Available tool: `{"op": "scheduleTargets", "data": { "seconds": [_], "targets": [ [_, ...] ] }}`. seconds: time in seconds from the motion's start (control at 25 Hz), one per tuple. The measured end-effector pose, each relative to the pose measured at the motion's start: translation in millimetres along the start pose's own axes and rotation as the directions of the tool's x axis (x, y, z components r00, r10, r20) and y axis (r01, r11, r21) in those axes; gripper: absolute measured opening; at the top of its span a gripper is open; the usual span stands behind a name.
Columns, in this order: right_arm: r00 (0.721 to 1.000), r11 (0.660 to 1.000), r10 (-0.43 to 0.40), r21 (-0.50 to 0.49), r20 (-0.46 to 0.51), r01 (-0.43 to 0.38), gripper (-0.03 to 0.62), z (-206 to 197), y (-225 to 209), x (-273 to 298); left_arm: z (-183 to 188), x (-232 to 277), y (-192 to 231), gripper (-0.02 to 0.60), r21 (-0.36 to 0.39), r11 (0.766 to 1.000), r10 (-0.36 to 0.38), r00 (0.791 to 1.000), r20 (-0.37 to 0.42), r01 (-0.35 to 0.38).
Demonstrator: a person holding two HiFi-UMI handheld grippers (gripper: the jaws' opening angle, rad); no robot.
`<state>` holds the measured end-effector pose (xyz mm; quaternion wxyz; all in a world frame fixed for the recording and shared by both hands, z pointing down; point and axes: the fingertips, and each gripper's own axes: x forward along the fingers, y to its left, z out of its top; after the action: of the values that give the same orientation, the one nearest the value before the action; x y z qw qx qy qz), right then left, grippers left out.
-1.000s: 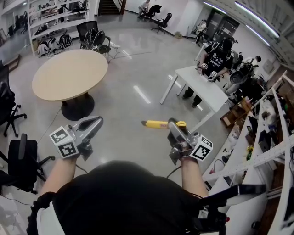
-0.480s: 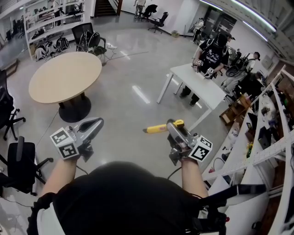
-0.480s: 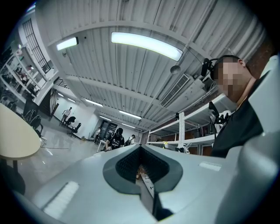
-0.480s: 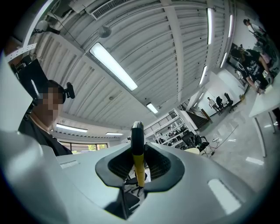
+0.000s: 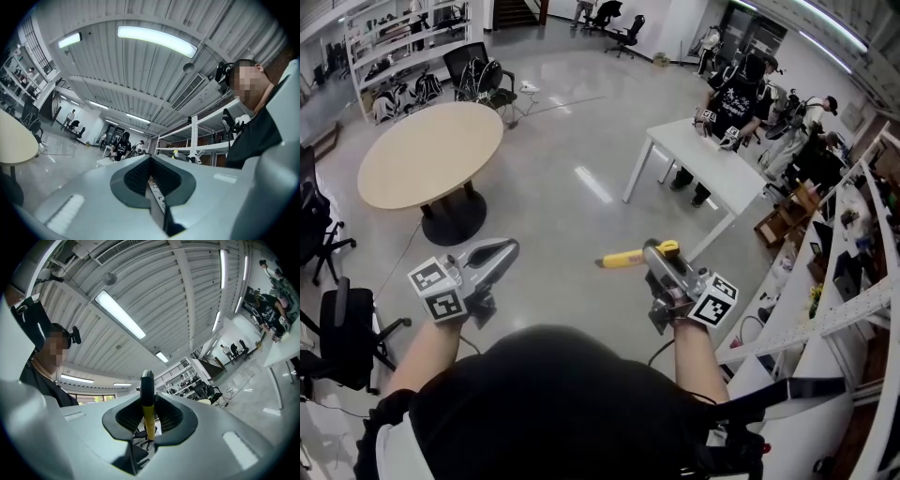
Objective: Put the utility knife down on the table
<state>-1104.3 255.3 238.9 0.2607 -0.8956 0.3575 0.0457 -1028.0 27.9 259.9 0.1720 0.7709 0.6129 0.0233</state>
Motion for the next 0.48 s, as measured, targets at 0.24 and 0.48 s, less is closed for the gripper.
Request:
{"op": "scheduleTargets", "data": {
  "seconds": [0.24, 0.48],
  "targets": [
    [1.000, 1.000, -0.011, 0.018, -0.011, 0.011, 0.086, -2, -19, 10, 0, 9, 21, 0.000, -0.018, 1.000, 0.003, 1.000, -0.006, -0.003],
    [0.999, 0.999, -0.038, -0.006, -0.026, 0.038, 0.086, -2, -41, 55, 6, 12, 73, 0.000, -0.046, 0.998, -0.036, 0.999, 0.006, 0.036]
  ]
}}
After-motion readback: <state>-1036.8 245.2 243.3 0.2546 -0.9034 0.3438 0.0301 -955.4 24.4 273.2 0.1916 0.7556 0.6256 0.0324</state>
